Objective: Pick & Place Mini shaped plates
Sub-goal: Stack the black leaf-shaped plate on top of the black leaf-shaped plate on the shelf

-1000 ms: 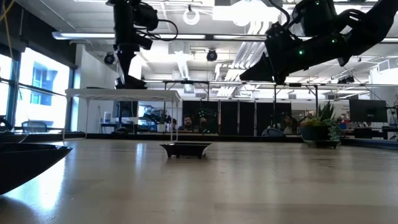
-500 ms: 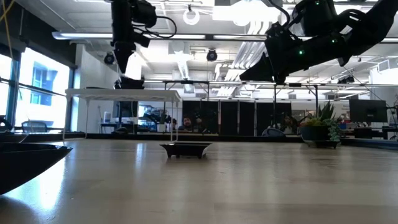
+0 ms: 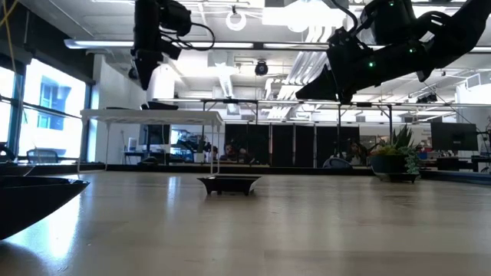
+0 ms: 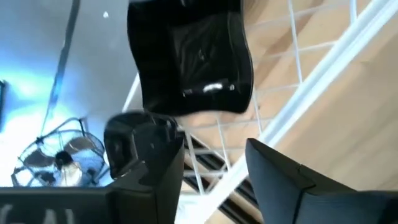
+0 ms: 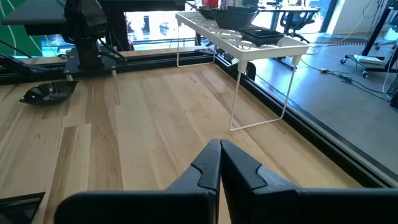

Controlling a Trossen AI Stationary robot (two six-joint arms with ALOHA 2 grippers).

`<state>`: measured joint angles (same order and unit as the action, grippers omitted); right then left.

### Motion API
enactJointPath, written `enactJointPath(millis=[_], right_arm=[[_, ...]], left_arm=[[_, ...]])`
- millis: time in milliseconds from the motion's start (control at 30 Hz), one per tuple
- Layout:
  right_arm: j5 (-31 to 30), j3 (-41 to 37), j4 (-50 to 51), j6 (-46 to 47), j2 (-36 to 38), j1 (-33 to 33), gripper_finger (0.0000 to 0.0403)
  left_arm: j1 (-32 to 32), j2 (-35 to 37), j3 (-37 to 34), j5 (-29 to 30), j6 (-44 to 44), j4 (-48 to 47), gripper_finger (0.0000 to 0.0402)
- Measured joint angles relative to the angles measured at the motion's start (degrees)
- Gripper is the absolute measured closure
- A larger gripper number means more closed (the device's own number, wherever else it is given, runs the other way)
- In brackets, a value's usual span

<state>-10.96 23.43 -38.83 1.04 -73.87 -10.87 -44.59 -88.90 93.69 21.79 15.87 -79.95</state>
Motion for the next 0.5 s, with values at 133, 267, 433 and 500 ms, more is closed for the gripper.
enactJointPath(millis=[133, 267, 433, 500], right_arm=[[0.0, 0.0, 0.0, 0.0, 0.0, 0.0, 0.04], [0.0, 0.0, 0.0, 0.0, 0.0, 0.0, 0.0401], [0.0, 0.0, 0.0, 0.0, 0.0, 0.0, 0.0397], [0.0, 0.0, 0.0, 0.0, 0.0, 0.0, 0.0398]], left_arm=[[1.7, 0.8, 0.0, 0.0, -2.5, -1.9, 0.0282], [5.3, 4.1, 0.0, -4.1, -5.0, -1.0, 0.0362], [12.1, 8.2, 0.0, -8.0, -10.8, 3.4, 0.0386], [15.7, 9.5, -0.1, -7.7, -12.2, 5.4, 0.0382]])
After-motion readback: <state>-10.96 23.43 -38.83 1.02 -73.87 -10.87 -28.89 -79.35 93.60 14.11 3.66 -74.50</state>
